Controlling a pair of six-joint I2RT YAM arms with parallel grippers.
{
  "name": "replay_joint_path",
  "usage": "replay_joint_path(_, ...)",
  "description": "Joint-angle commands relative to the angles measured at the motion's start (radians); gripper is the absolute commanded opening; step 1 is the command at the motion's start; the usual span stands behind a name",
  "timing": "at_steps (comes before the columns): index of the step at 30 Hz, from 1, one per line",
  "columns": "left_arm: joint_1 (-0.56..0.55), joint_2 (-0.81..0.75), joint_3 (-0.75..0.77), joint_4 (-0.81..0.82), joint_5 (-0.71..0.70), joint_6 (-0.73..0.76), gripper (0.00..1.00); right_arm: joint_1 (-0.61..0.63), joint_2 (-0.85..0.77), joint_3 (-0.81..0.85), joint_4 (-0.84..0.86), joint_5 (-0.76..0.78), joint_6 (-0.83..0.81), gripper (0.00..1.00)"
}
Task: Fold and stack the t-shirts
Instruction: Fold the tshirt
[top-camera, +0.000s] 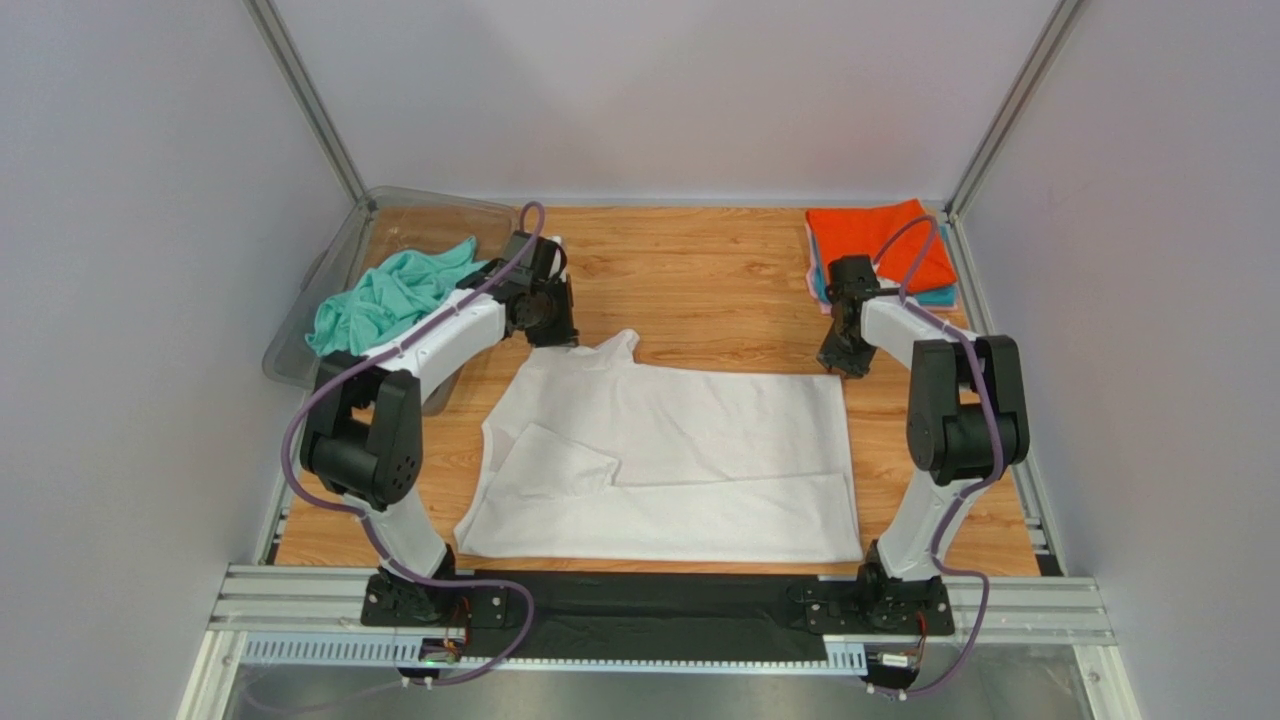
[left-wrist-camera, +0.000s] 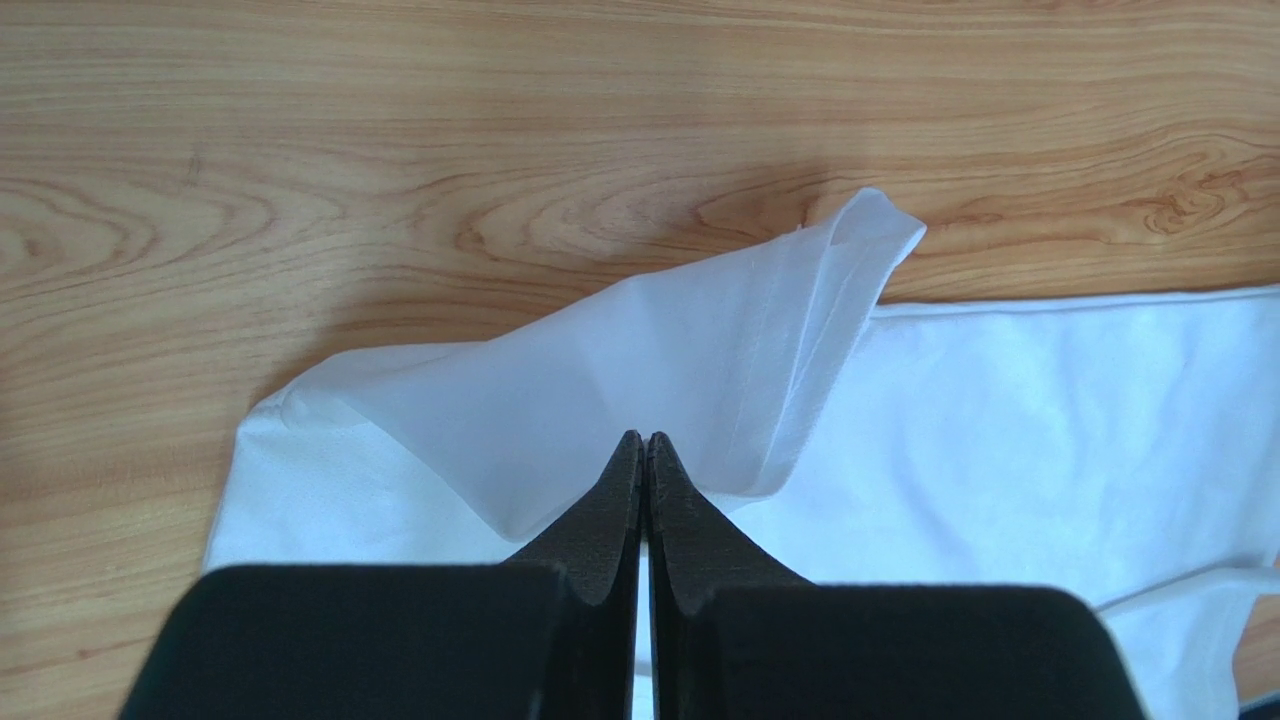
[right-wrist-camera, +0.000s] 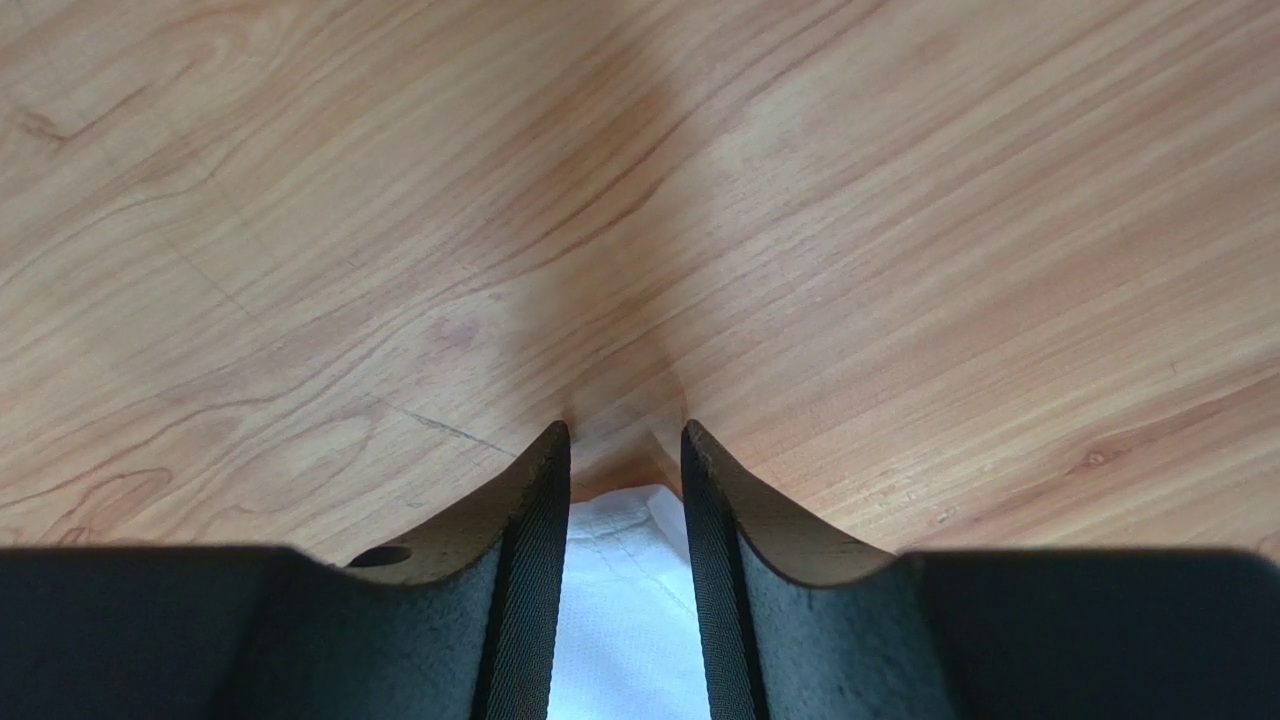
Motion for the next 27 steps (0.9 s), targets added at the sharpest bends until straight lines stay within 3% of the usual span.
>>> replay_joint_path(1,-0.005,-0.064,-0.002,0.017,0.013,-0.007,0.00,0.002,-0.031,-0.041,-0.029,0.044,-0.007,0.35)
replay_joint_path(4,-0.005,-0.068,-0.004,0.016,0.019,-0.005,0.00,0.002,-0.050,-0.066,-0.024,0.018,-0.004,0.34)
replay_joint_path(7,-0.005,-0.075,-0.011,0.016,0.020,-0.010,0.00,0.002,-0.068,-0.077,-0.018,-0.008,-0.007,0.19)
replay_joint_path(10,-0.005,-0.085,-0.016,0.016,0.026,-0.010,0.00,0.002,-0.087,-0.078,-0.020,-0.030,-0.004,0.18)
replay_joint_path(16,-0.005,-0.105,-0.022,0.013,0.026,-0.008,0.00,0.002,-0.133,-0.081,-0.029,-0.045,-0.001,0.00)
replay_joint_path(27,-0.005,-0.229,-0.116,0.026,0.059,-0.023,0.00,0.014,-0.300,-0.170,-0.012,-0.080,-0.037,0.00)
